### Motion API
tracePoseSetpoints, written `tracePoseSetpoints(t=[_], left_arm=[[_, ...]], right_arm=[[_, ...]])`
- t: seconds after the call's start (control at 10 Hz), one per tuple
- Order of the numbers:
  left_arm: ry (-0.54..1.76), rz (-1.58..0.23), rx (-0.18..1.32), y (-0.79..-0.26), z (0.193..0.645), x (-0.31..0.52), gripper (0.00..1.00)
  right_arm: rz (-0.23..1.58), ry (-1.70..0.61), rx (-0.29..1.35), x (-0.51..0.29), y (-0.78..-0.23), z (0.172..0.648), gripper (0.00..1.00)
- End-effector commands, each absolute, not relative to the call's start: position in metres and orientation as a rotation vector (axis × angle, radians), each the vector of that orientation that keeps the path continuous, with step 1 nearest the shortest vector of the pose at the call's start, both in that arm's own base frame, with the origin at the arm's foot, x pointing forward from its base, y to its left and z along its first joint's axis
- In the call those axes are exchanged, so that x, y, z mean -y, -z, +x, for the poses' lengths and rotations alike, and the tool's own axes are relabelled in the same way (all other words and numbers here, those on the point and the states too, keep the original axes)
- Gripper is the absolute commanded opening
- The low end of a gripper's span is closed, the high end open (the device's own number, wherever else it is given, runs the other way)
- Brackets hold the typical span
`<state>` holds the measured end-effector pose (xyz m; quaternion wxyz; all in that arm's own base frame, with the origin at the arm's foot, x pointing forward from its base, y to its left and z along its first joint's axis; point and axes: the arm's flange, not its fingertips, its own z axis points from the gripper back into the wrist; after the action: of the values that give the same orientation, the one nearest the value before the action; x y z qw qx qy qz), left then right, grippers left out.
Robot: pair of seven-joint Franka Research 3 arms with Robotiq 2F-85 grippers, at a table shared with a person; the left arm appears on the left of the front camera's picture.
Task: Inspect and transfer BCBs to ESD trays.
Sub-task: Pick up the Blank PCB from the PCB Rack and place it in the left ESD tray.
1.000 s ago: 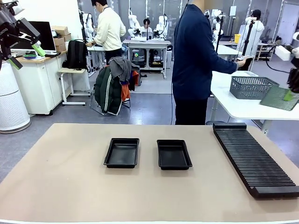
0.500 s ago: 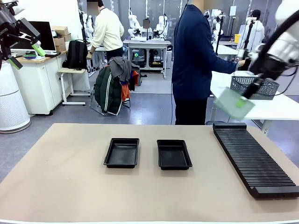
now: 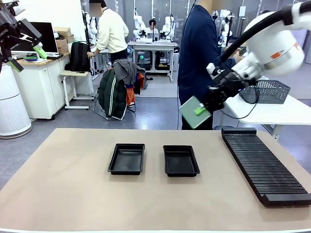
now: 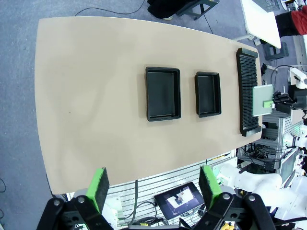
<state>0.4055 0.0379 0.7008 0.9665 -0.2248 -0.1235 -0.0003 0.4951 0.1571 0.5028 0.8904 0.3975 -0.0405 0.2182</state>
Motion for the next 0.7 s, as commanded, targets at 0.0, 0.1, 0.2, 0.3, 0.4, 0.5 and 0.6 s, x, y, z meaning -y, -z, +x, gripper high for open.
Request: tracePoseSetpoints(t=[0.0,0.1,0.2,0.3,0.4,0.5,0.6], left_arm=[[-0.003,-0.456,0.249,-0.700,0.404,-0.038,1.00],[-0.003,-0.456,0.249,-0.700,0.404,-0.038,1.00],[-0.003,-0.456,0.249,-0.700,0.404,-0.038,1.00],[-0.003,-0.456,0.249,-0.700,0.404,-0.038,1.00],[-0.003,-0.456,0.249,-0.700,0.404,-0.038,1.00],[-0.003,-0.456,0.249,-0.700,0.404,-0.038,1.00],[-0.003,-0.456,0.249,-0.700,0.404,-0.038,1.00]], right_arm=[[0.879,-0.316,0.137,-0.200,-0.477,0.488,0.03],[0.887,-0.261,0.139,-0.219,-0.461,0.487,0.03],[0.908,-0.229,0.129,-0.239,-0.445,0.488,0.03],[0.943,-0.223,0.103,-0.257,-0.426,0.491,0.03],[0.944,-0.170,0.095,-0.271,-0.409,0.493,0.03],[0.955,-0.142,0.112,-0.289,-0.395,0.491,0.03],[0.953,-0.117,0.102,-0.309,-0.386,0.489,0.03]])
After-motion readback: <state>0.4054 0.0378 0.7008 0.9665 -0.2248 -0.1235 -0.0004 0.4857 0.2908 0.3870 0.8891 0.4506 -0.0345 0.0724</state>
